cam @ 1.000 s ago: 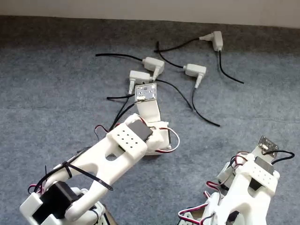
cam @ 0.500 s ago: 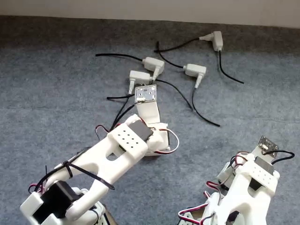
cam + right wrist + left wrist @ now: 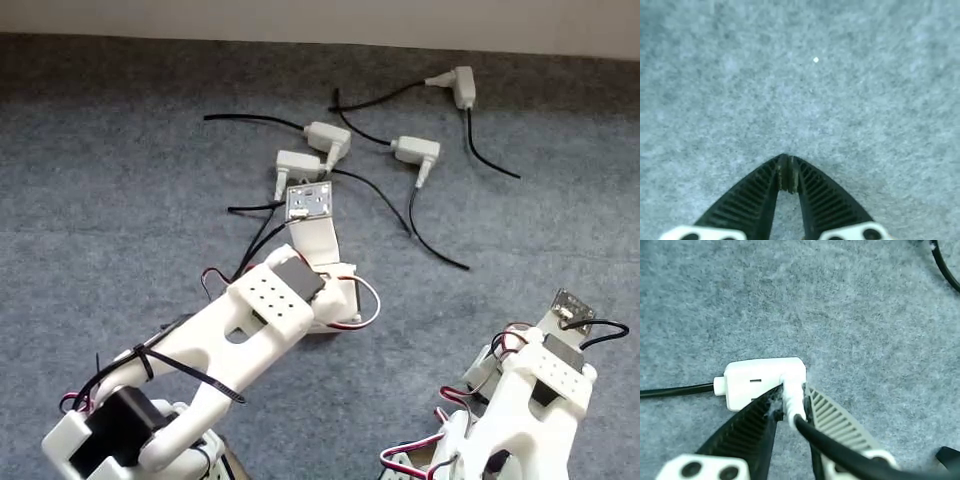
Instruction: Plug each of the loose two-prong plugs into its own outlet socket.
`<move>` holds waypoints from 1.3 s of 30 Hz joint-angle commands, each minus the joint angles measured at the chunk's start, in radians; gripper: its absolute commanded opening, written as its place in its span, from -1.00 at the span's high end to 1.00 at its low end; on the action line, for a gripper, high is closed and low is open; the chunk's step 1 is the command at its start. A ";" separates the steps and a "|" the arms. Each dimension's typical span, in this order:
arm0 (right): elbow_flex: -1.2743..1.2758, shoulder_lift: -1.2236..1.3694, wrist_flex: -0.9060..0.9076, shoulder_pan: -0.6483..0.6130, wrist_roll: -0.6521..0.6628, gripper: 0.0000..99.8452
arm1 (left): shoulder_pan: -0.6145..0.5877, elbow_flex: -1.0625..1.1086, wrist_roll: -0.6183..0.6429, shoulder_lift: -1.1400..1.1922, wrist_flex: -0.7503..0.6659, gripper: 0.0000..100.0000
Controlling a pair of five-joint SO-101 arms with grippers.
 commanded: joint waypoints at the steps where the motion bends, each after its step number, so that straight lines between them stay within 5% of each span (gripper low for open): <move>1: 0.001 -0.008 -0.015 0.001 0.009 0.99 | -0.010 0.010 0.006 -0.004 0.008 0.99; 10: 0.001 -0.008 -0.015 0.001 0.009 0.99 | -0.015 0.064 -0.002 -0.004 0.012 0.99; 25: 0.002 -0.008 -0.015 0.001 0.009 0.99 | -0.272 0.166 -0.299 -0.004 0.074 0.99; 39: 0.002 -0.008 -0.016 -0.001 0.009 0.99 | -0.278 0.165 -0.460 -0.013 0.072 0.89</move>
